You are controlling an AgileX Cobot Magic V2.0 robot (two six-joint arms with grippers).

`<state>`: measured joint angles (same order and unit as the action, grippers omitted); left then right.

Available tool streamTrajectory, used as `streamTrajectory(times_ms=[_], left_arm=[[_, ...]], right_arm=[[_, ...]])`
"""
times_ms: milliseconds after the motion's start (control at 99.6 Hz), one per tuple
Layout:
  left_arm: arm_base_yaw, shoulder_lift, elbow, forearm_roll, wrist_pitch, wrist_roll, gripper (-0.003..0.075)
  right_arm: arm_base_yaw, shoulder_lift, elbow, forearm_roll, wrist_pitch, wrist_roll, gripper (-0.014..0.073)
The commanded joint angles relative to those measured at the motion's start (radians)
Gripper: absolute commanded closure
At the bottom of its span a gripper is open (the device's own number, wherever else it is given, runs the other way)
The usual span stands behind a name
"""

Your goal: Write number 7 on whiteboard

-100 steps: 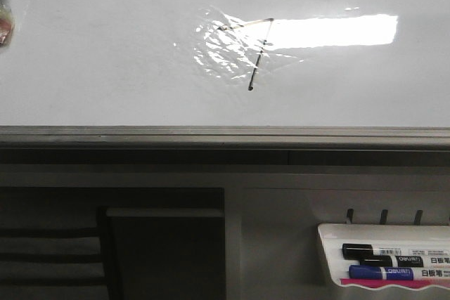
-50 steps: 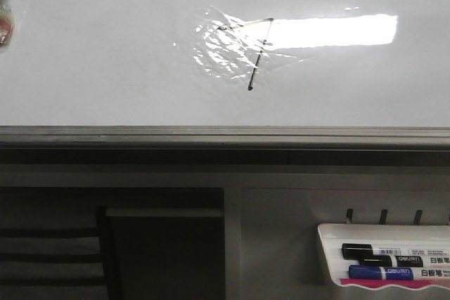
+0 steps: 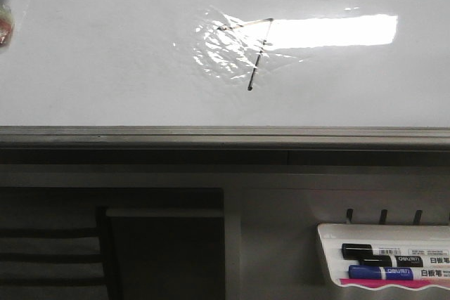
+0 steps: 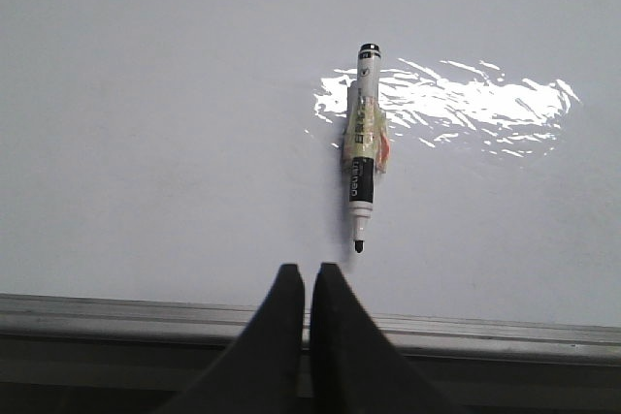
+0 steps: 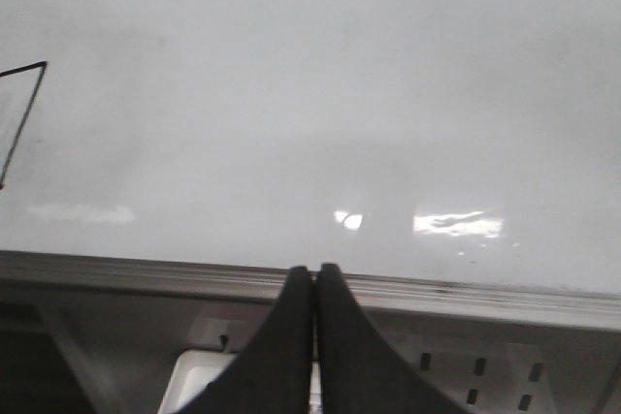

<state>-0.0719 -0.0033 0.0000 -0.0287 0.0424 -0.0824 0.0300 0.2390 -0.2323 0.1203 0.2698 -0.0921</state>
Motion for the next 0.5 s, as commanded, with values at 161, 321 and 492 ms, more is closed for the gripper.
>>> streamTrajectory(times_ms=[161,321,492], left_arm=[[-0.010,-0.030,0.033,-0.009,-0.075,-0.010,0.0741],[-0.010,-0.030,0.033,-0.009,-0.075,-0.010,0.0741],[-0.010,-0.030,0.033,-0.009,-0.075,-0.010,0.0741]], right_arm=[[-0.065,-0.196,0.185,-0.009,-0.264,-0.006,0.0665],[-0.067,-0.269,0.262,-0.009,-0.304,-0.006,0.0665],[-0.067,-0.269,0.272,-0.009,-0.332,-0.006,0.0665]])
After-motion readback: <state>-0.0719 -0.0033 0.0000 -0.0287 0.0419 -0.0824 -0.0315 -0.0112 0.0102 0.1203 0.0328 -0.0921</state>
